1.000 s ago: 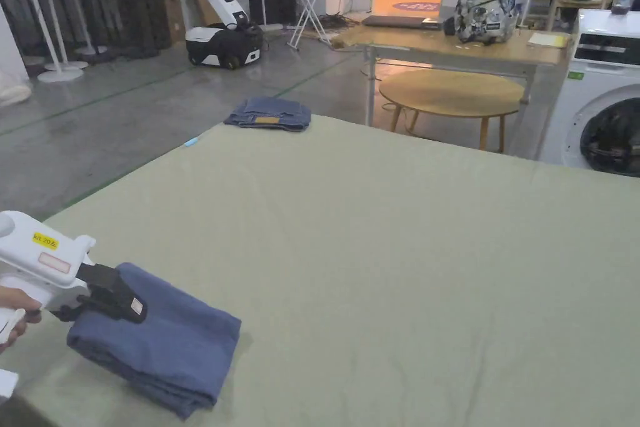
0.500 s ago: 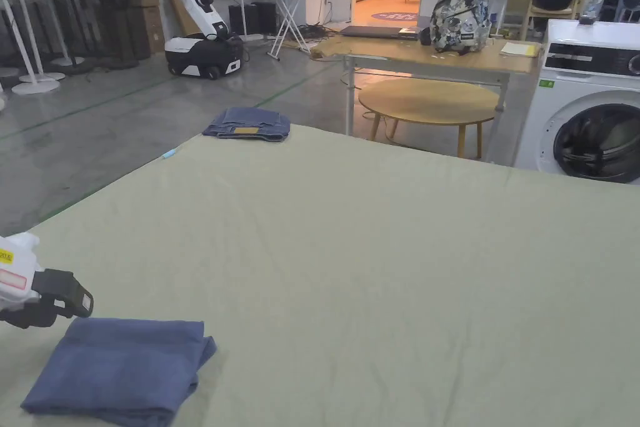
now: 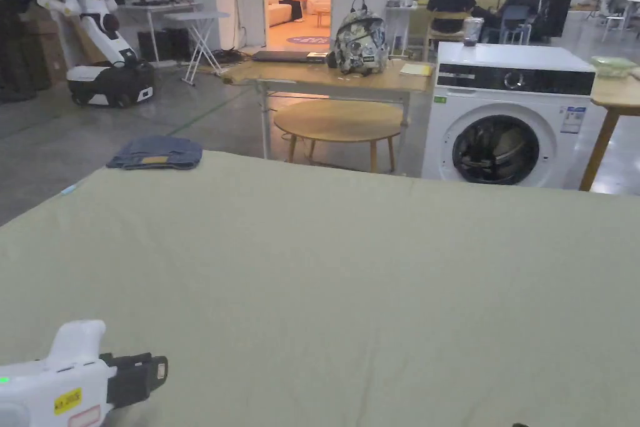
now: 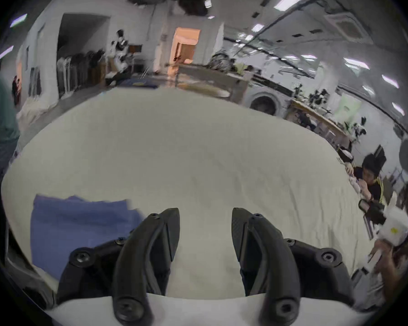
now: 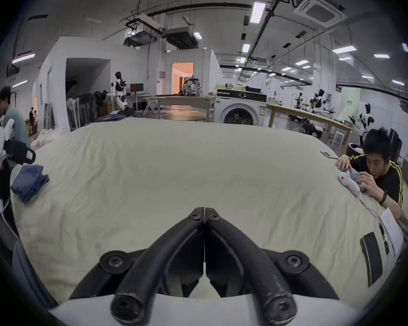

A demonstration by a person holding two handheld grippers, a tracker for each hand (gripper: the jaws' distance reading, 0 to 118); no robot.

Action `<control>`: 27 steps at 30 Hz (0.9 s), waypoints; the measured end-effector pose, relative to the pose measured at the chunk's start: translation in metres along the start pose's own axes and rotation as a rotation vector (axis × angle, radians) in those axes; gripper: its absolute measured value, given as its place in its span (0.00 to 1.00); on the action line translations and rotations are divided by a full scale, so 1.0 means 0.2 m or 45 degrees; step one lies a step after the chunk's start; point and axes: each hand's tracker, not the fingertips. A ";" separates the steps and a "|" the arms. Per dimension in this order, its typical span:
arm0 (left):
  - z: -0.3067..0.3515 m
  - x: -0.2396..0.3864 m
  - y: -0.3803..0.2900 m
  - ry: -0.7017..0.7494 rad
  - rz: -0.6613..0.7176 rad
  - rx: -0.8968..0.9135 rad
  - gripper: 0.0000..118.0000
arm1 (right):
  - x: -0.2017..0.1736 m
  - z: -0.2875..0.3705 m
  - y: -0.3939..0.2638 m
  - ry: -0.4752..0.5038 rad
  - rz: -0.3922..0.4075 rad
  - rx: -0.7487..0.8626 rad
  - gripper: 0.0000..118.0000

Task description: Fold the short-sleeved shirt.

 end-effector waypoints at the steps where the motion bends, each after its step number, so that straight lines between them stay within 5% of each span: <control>1: -0.01 0.10 -0.03 0.002 -0.042 0.041 0.34 | 0.03 0.00 0.01 -0.005 -0.013 0.009 0.00; 4: -0.04 0.41 -0.05 0.083 -0.201 0.200 0.28 | 0.09 0.02 0.06 -0.037 -0.050 0.042 0.00; 14: -0.08 1.07 -0.10 0.142 -0.234 0.508 0.01 | 0.22 0.05 0.21 -0.105 -0.104 0.173 0.00; 27: 0.01 1.20 -0.08 0.143 -0.215 0.677 0.00 | 0.29 0.08 0.30 -0.135 -0.132 0.340 0.00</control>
